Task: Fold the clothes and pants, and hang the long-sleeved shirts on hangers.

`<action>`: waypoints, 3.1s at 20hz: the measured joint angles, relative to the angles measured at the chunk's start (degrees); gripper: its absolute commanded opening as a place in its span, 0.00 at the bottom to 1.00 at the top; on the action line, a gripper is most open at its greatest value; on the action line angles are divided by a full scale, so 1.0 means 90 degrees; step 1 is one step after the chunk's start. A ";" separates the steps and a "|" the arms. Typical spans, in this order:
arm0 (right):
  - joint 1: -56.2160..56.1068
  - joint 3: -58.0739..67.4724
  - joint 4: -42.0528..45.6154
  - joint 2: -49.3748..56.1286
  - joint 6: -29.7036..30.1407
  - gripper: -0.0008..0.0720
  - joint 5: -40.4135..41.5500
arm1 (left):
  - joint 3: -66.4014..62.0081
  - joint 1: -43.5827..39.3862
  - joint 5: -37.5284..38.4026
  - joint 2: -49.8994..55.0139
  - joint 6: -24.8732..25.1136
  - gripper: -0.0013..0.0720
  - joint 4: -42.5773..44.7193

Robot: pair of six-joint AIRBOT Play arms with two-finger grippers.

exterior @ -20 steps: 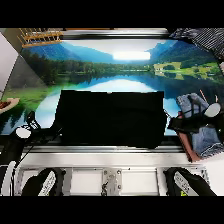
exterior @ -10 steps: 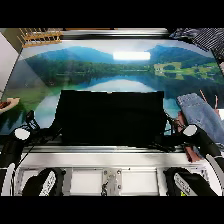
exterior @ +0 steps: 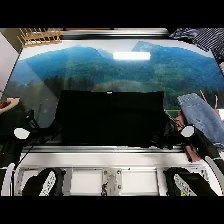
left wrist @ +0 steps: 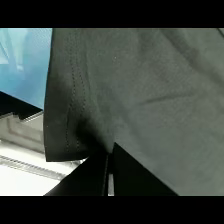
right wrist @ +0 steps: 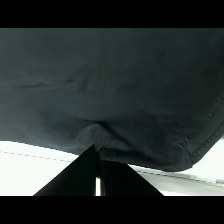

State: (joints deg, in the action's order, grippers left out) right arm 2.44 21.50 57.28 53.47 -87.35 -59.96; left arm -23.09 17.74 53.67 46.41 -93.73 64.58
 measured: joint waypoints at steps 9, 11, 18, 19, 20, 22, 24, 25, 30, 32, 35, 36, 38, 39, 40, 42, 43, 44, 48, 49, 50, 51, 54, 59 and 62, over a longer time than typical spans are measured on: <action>0.0000 0.1433 0.1615 -0.0828 0.0126 0.03 -0.2514 | -0.0886 -0.0002 0.2416 0.0000 0.0136 0.02 0.1171; -0.0002 0.1863 0.1795 -0.0690 0.0078 0.03 -0.2720 | -0.1161 -0.0005 0.2586 0.0083 0.0138 0.02 0.1171; -0.0012 0.3721 0.2025 0.1037 0.0029 0.03 -0.2297 | -0.2890 -0.0525 0.2370 0.1702 0.0321 0.03 0.1168; -0.0012 0.3976 0.2033 0.1338 0.0015 0.03 -0.2195 | -0.3172 -0.0624 0.2273 0.2021 0.0333 0.02 0.1180; -0.0012 0.4231 0.2045 0.1644 0.0015 0.03 -0.2072 | -0.3485 -0.0709 0.2200 0.2373 0.0340 0.02 0.1185; -0.0012 0.4699 0.2042 0.2229 0.0015 0.03 -0.1802 | -0.4073 -0.0809 0.2081 0.3024 0.0352 0.03 0.1185; -0.0015 0.5020 0.1991 0.2667 0.0017 0.03 -0.1484 | -0.4651 -0.0865 0.2006 0.3655 0.0301 0.03 0.1185; -0.0015 0.5136 0.1926 0.2858 0.0046 0.03 -0.1273 | -0.4898 -0.0889 0.1987 0.3920 0.0277 0.03 0.1183; -0.0012 0.5367 0.1098 0.3361 0.0398 0.85 -0.0027 | -0.6025 -0.0950 0.1911 0.5003 0.0228 0.80 0.0937; 0.0002 0.5413 0.0750 0.3398 0.0466 0.85 0.0457 | -0.6414 -0.0913 0.1860 0.5202 0.0209 0.80 0.0765; 0.0153 0.5459 0.0512 0.3274 0.0595 0.85 0.0763 | -0.6766 -0.0755 0.1838 0.5158 0.0206 0.79 0.0619; 0.0257 0.5457 0.0486 0.3215 0.0704 0.85 0.0704 | -0.6756 -0.0690 0.1812 0.5044 0.0206 0.79 0.0597; 0.0544 0.5379 0.0466 0.3140 0.0945 0.85 0.0340 | -0.6489 -0.0610 0.1763 0.4721 0.0209 0.20 0.0544; 0.0704 0.5294 0.0476 0.3121 0.1056 0.85 0.0153 | -0.6266 -0.0597 0.1707 0.4537 0.0243 0.02 0.0522; 0.0872 0.5175 0.0488 0.3109 0.1146 0.85 -0.0024 | -0.5974 -0.0610 0.1632 0.4323 0.0287 0.03 0.0520; 0.1209 0.4852 0.0488 0.3089 0.1304 0.85 -0.0243 | -0.5348 -0.0733 0.1423 0.3920 0.0323 0.03 0.0505; 0.1370 0.4656 0.0491 0.3087 0.1365 0.85 -0.0304 | -0.5017 -0.0843 0.1304 0.3730 0.0338 0.03 0.0500; 0.1511 0.4454 0.0493 0.3089 0.1418 0.85 -0.0313 | -0.4748 -0.0962 0.1190 0.3577 0.0357 0.03 0.0488; 0.1736 0.3847 0.0313 0.3201 0.1766 0.85 -0.0236 | -0.3920 -0.1608 0.0809 0.3235 0.0374 0.03 0.0478; 0.1746 0.3755 0.0202 0.3259 0.1838 0.85 -0.0192 | -0.3813 -0.1783 0.0743 0.3223 0.0374 0.03 0.0478; 0.1746 0.3679 0.0066 0.3337 0.1887 0.85 -0.0134 | -0.3740 -0.1957 0.0680 0.3235 0.0374 0.03 0.0478; 0.1734 0.3633 -0.0053 0.3407 0.1928 0.85 -0.0090 | -0.3699 -0.2110 0.0644 0.3259 0.0374 0.03 0.0476; 0.1615 0.3558 -0.0503 0.3619 0.2050 0.84 0.0029 | -0.3730 -0.2526 0.0580 0.3393 0.0372 0.03 0.0469; 0.1260 0.3507 -0.1061 0.3830 0.2256 0.36 0.0267 | -0.4041 -0.3019 0.0529 0.3619 0.0367 0.03 0.0469; 0.1144 0.3500 -0.1239 0.3859 0.2307 0.03 0.0406 | -0.4250 -0.3303 0.0515 0.3823 0.0359 0.03 0.0469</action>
State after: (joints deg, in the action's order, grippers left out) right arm 12.73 52.99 46.13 88.20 -66.59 -56.31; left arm -61.34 -11.99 58.30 80.82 -90.50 68.79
